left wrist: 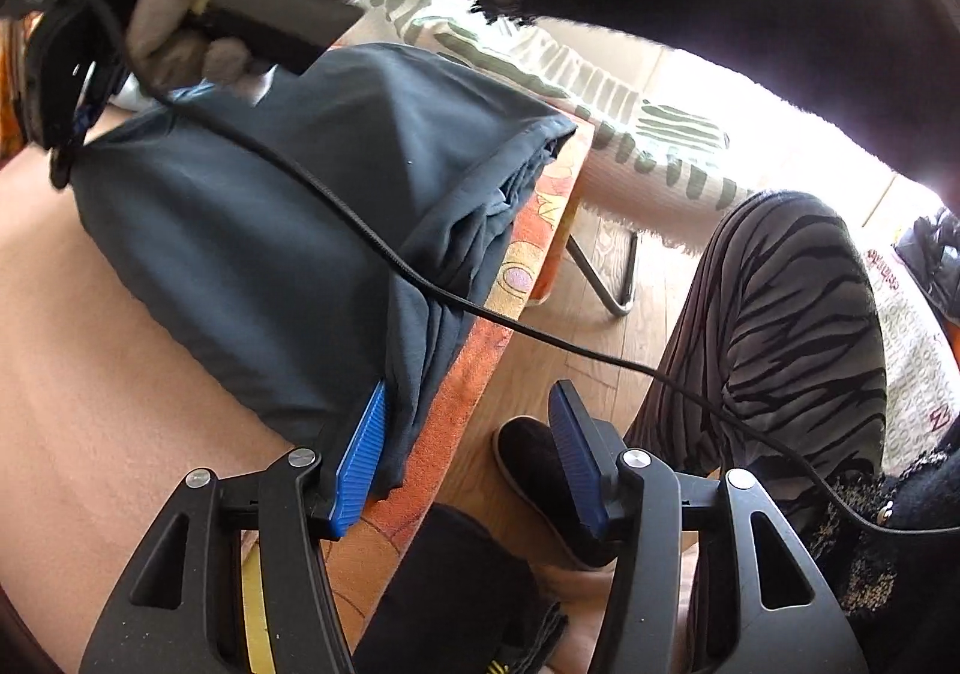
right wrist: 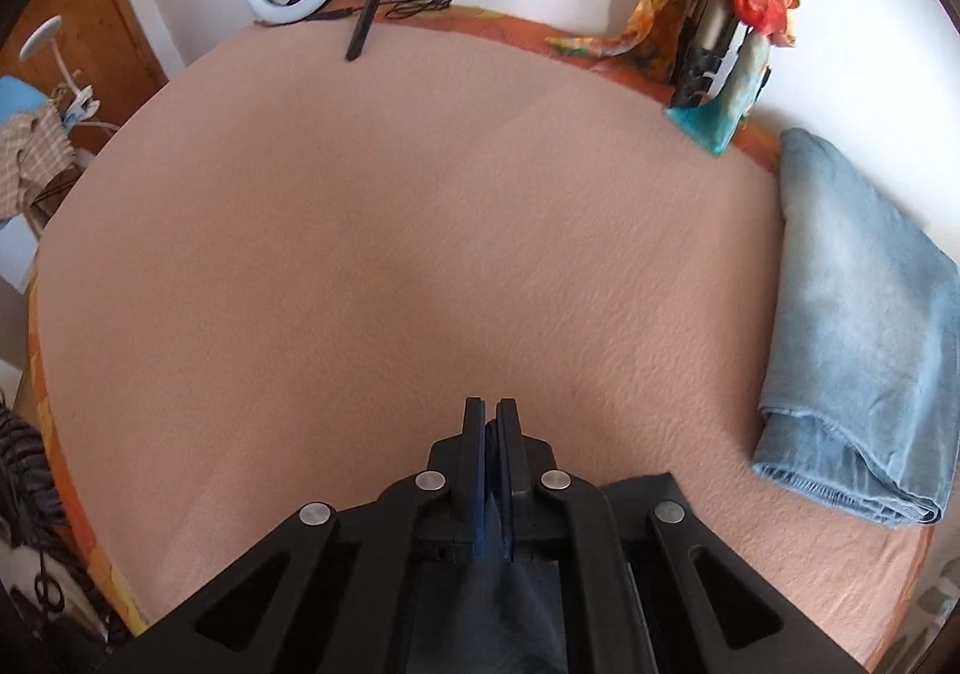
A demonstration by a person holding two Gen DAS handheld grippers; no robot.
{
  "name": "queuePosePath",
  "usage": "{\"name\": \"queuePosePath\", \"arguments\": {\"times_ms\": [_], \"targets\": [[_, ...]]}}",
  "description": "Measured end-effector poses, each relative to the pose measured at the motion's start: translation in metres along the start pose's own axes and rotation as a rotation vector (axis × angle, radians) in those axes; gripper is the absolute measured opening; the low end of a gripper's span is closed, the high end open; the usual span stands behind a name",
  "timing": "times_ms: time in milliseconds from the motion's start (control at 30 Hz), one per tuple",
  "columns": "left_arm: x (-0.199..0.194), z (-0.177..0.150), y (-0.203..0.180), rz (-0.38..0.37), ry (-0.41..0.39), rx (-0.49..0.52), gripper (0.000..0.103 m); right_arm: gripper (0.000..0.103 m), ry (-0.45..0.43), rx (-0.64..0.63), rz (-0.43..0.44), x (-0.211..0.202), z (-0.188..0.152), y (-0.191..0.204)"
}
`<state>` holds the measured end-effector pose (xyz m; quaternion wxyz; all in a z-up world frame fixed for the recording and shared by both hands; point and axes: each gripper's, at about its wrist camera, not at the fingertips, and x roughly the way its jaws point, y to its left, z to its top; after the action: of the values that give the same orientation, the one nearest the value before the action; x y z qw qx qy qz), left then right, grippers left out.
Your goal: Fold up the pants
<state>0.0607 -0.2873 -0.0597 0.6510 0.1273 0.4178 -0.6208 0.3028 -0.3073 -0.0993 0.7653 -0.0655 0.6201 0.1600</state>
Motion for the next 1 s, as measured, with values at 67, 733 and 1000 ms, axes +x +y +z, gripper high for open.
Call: {"name": "queuePosePath", "arguments": {"times_ms": [67, 733, 1000], "targets": [[0.000, -0.001, 0.000, -0.003, -0.004, -0.011, 0.052, 0.000, 0.008, -0.003, -0.023, 0.009, -0.001, 0.002], [-0.060, -0.007, 0.018, -0.097, -0.080, -0.133, 0.056, 0.036, -0.245, 0.340, 0.086, -0.114, -0.153, -0.010], [-0.079, 0.000, 0.071, 0.017, -0.168, -0.278, 0.069, 0.035, -0.235, 0.277, 0.091, -0.120, -0.214, 0.024]]}}
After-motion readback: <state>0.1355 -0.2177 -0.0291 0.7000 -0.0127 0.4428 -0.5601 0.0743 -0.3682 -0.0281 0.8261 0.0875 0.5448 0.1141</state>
